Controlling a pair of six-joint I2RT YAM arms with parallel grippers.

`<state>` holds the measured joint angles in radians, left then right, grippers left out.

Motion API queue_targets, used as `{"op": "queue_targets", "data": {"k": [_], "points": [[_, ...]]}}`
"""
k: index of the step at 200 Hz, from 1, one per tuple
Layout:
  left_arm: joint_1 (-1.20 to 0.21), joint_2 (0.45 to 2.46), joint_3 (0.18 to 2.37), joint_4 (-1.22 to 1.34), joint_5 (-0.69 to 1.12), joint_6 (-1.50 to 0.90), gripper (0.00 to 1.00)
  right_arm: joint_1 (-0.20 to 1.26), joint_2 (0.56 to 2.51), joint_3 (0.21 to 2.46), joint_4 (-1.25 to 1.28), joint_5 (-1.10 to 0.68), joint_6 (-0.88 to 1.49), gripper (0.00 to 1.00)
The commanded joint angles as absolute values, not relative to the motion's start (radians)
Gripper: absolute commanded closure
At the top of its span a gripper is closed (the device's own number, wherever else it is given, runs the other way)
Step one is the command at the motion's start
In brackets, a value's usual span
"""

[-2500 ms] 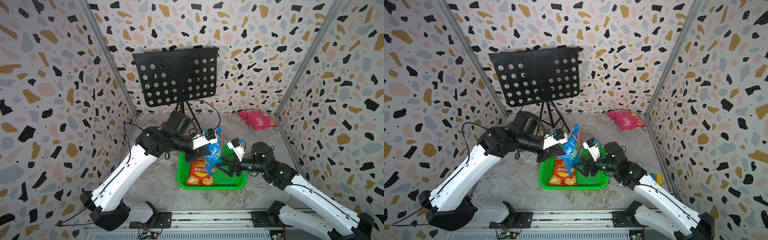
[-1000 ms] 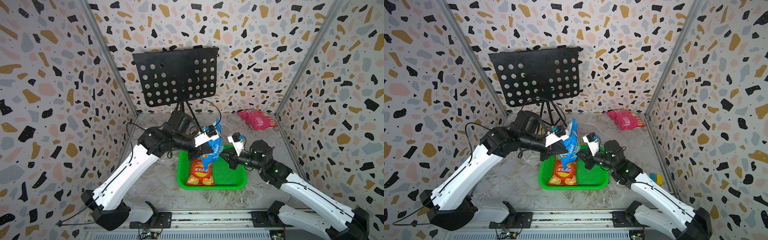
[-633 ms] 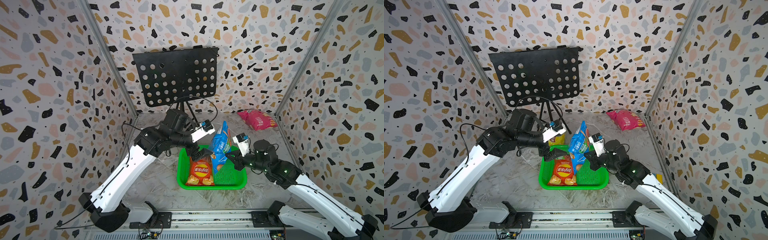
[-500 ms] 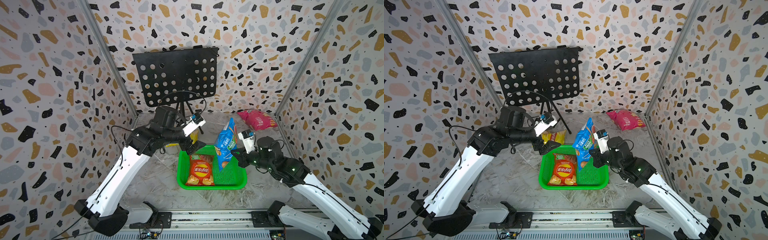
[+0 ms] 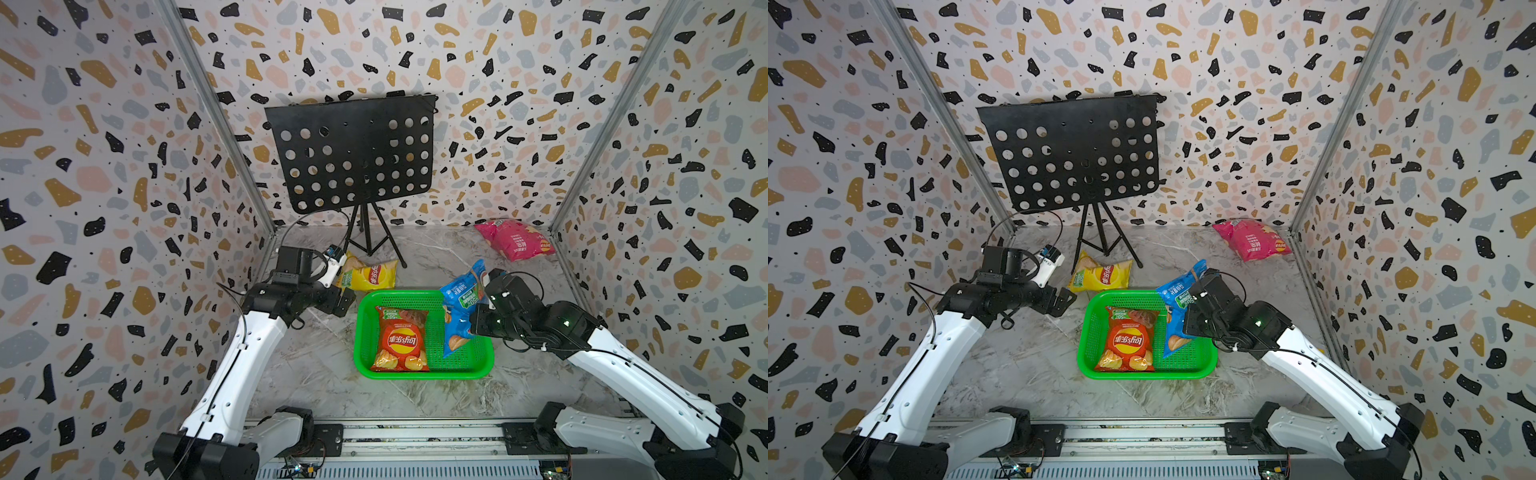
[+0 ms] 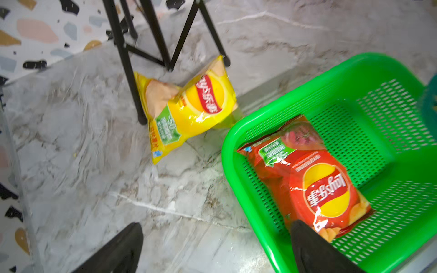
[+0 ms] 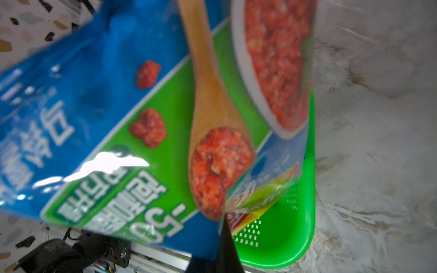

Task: Put the potato chips into the basket
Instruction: Place the potato chip in the basket.

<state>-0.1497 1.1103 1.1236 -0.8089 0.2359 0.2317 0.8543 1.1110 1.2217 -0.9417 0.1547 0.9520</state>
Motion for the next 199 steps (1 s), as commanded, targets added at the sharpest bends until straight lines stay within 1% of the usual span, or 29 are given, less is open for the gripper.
{"op": "queue_targets", "data": {"k": [1, 20, 50, 78, 107, 150, 199], "points": [[-0.135, 1.055, 1.047, -0.739, 0.183, 0.235, 0.0, 0.904, 1.179, 1.355, -1.108, 0.329, 1.176, 1.0], [-0.133, 1.035, 0.975, -0.713, 0.148, 0.224, 0.0, 0.93, 1.277, 1.45, -1.218, 0.368, 1.226, 1.0], [-0.132, 1.005, 0.893, -0.676, 0.11, 0.213, 0.0, 0.981, 1.381, 1.526, -1.271, 0.365, 1.296, 1.0], [-0.132, 0.981, 0.852, -0.673, 0.105, 0.215, 0.0, 1.024, 1.39, 1.503, -1.265, 0.393, 1.397, 1.0], [-0.132, 0.966, 0.857, -0.719, 0.101, 0.227, 0.0, 1.038, 1.385, 1.466, -1.18, 0.361, 1.396, 1.0], [-0.132, 0.927, 0.832, -0.72, 0.104, 0.214, 0.0, 1.052, 1.429, 1.551, -1.225, 0.379, 1.431, 1.0], [-0.132, 0.925, 0.802, -0.686, 0.076, 0.213, 0.0, 1.056, 1.509, 1.582, -1.226, 0.298, 1.48, 1.0]]}}
